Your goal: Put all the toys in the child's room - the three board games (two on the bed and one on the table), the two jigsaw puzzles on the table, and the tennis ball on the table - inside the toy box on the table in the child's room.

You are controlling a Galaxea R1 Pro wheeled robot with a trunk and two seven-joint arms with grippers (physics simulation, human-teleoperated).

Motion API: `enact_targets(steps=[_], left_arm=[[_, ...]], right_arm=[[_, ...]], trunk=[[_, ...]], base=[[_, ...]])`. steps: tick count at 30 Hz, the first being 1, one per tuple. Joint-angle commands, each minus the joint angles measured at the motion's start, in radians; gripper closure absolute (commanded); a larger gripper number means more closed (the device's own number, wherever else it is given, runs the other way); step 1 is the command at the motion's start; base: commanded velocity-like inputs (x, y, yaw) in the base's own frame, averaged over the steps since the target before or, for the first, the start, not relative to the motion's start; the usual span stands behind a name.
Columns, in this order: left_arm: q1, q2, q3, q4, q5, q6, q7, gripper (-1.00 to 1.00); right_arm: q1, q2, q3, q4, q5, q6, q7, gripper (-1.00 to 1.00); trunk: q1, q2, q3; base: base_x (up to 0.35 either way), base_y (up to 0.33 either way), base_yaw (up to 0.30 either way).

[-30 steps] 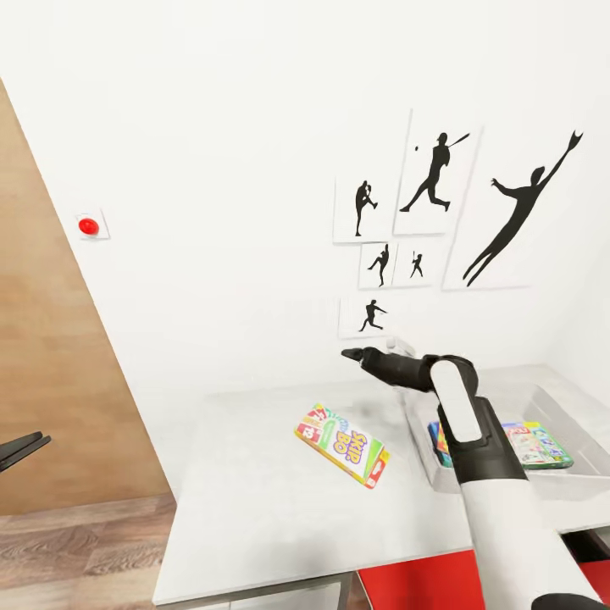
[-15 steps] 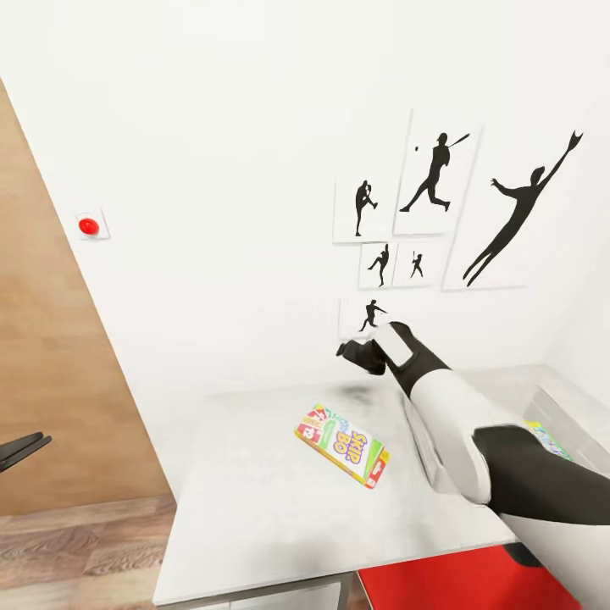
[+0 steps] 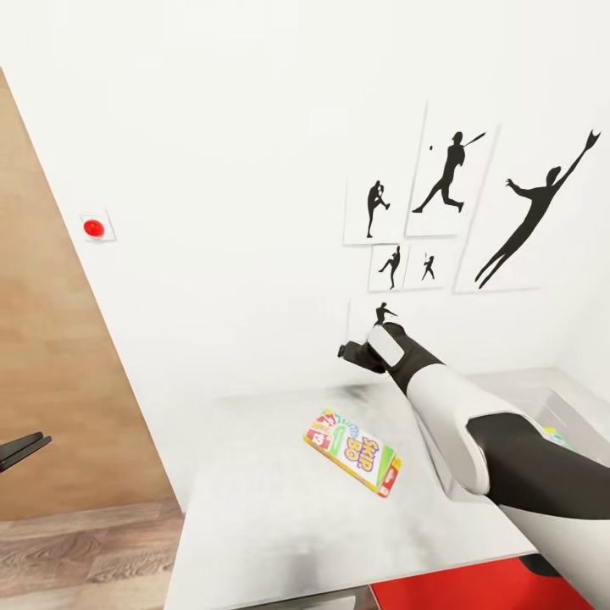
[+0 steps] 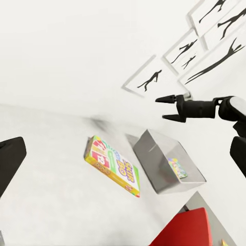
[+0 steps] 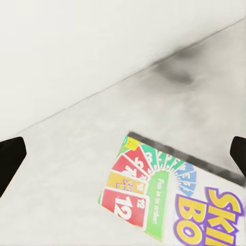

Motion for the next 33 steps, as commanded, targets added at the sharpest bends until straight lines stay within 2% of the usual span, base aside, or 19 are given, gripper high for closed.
enact_targets(steps=[1, 5, 11, 33], left_arm=[[-0.001, 0.000, 0.001, 0.000, -0.001, 0.011, -0.005, -1.00], [-0.001, 0.000, 0.001, 0.000, -0.001, 0.011, -0.005, -1.00], [-0.001, 0.000, 0.002, 0.000, -0.001, 0.011, -0.005, -1.00], [-0.001, 0.000, 0.000, 0.000, -0.001, 0.011, -0.005, -1.00]], right_arm=[[-0.001, 0.001, 0.027, -0.001, -0.010, 0.001, -0.006, -1.00], [-0.002, 0.004, 0.068, -0.001, -0.010, -0.003, -0.004, -1.00], [-0.001, 0.003, 0.090, -0.001, -0.010, -0.006, -0.003, -1.00], [0.000, -0.005, 0.093, 0.000, -0.010, -0.005, -0.003, -1.00]], trunk=[[0.001, -0.002, -0.002], [0.001, -0.002, -0.002], [0.001, -0.002, -0.005], [0.001, -0.002, -0.039]], base=[[0.022, 0.008, 0.000], [0.058, 0.005, 0.000], [0.086, 0.001, 0.000], [0.010, 0.000, 0.000]])
